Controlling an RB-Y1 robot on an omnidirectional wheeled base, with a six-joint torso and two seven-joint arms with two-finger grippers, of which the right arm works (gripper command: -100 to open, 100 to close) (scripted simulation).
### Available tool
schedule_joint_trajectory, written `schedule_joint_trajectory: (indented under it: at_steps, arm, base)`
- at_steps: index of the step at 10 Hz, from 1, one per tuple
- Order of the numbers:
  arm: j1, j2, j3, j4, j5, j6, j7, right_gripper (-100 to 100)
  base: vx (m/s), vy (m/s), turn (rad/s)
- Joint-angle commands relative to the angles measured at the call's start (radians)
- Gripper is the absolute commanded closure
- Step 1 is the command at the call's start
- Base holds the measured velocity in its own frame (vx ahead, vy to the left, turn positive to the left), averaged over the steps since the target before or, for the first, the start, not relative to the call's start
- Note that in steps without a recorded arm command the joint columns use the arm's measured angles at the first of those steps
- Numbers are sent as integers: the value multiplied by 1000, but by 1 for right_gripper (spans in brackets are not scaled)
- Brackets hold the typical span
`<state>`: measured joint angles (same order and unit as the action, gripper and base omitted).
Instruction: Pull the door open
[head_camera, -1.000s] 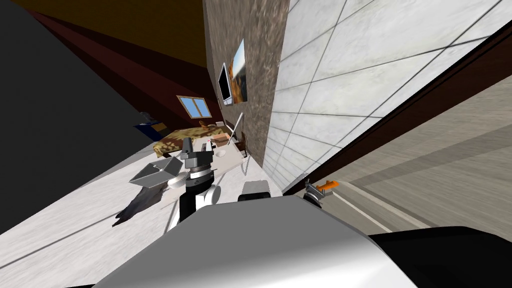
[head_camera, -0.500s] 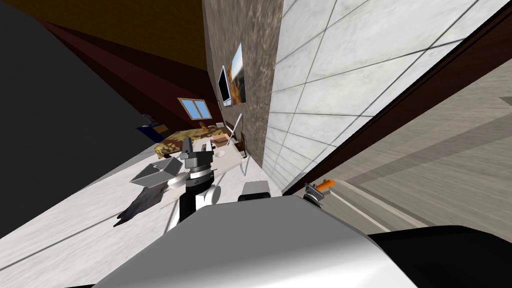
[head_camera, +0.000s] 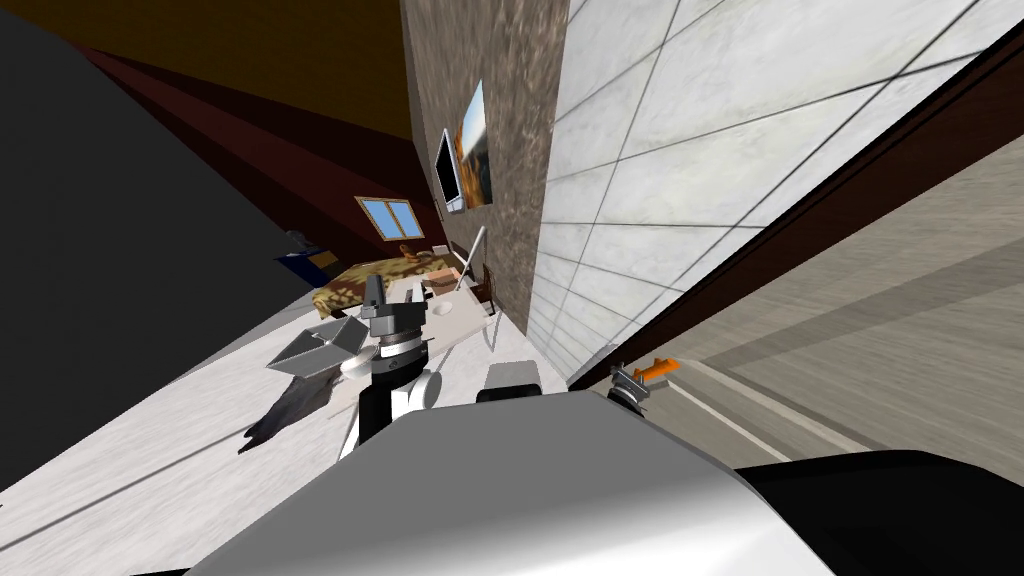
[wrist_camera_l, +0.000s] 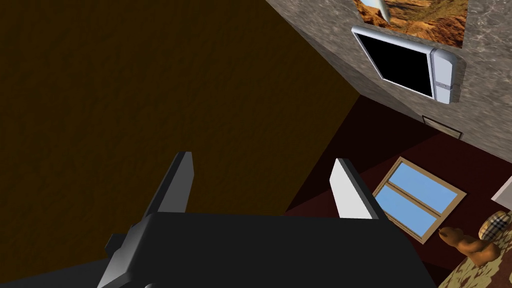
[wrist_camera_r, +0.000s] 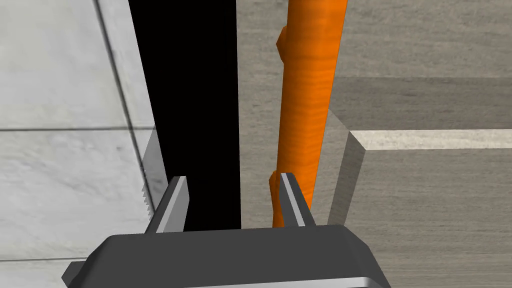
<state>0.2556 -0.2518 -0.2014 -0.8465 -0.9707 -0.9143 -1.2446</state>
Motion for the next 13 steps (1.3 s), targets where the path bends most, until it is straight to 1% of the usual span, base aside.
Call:
schedule_joint_trajectory:
  at_steps: [1, 3, 4, 5, 6, 7, 8, 9, 13]
  arm:
    - [6, -5, 0, -6, -3, 2, -5, -100]
    - [15, -12, -1, -18, -7, 6, -8, -100]
    - [19, -15, -2, -23, -8, 8, -10, -100]
    - [24, -19, -2, -28, -10, 10, -12, -100]
    - [21, -16, -2, -26, -9, 9, -10, -100]
    - [36, -32, 29, -25, -25, -7, -25, -100]
    - [40, -37, 38, -25, -30, -11, -29, -100]
    - [49, -46, 56, -24, -40, -21, -38, -100]
    - [88, -90, 139, -21, -82, -64, -77, -100]
  base:
    - [-37, 213, -30]
    - [-112, 193, -34]
    - [-230, 152, -44]
    - [-227, 90, -39]
    - [-93, 35, -13]
    - [117, -74, -95]
    - [221, -57, -51]
    - [187, -71, -46]
    - [207, -129, -70]
